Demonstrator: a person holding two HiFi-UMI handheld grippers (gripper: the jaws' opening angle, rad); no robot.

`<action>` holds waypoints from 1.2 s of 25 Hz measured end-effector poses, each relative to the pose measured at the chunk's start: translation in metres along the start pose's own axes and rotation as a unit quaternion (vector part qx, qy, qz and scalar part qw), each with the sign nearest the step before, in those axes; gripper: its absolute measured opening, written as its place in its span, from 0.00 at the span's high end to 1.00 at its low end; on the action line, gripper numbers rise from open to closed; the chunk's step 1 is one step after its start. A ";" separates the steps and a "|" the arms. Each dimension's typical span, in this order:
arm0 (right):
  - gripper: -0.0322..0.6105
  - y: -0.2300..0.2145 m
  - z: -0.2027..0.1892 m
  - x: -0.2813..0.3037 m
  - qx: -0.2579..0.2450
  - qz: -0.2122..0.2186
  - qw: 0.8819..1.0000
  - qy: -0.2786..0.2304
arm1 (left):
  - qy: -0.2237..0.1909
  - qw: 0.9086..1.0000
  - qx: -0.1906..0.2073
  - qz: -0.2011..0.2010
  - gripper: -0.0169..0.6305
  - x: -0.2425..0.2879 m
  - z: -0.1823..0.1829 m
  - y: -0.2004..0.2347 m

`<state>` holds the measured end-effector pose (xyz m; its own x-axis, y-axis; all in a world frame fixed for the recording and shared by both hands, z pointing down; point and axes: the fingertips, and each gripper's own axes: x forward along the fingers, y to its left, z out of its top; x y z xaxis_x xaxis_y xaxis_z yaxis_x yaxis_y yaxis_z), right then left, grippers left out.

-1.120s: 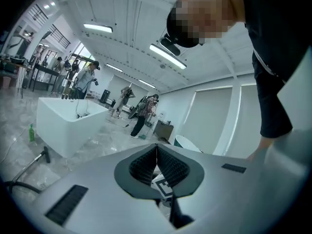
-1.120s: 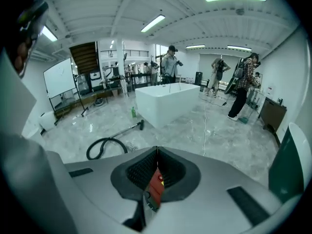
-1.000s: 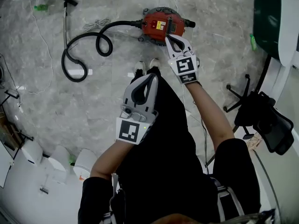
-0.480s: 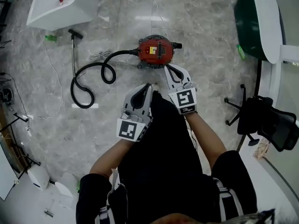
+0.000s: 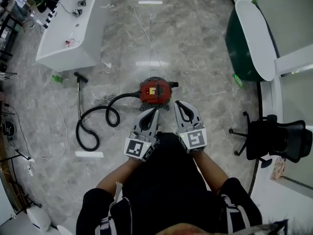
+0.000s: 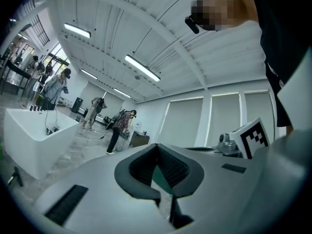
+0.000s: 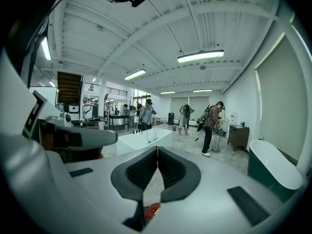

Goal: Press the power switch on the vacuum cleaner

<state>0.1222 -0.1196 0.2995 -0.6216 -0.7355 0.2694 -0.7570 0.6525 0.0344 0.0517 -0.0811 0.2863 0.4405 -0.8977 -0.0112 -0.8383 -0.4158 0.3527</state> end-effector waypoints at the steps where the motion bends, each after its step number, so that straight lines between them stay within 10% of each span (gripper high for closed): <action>1: 0.92 0.002 0.004 -0.007 0.004 -0.002 1.000 -0.009 | -0.004 1.000 0.000 -0.004 0.95 0.002 0.003 -0.003; 9: 0.92 0.016 0.034 -0.026 -0.004 -0.028 0.996 -0.089 | -0.029 0.999 0.039 -0.013 0.95 0.010 0.022 -0.018; 30: 0.92 0.035 0.023 -0.040 -0.019 -0.028 0.995 -0.092 | -0.038 0.997 0.061 -0.017 0.95 -0.011 0.009 -0.025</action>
<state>0.1165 -0.0715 0.2675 -0.6069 -0.7902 0.0848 -0.7861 0.6126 0.0819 0.0650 -0.0620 0.2688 0.4476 -0.8893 -0.0940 -0.8582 -0.4567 0.2344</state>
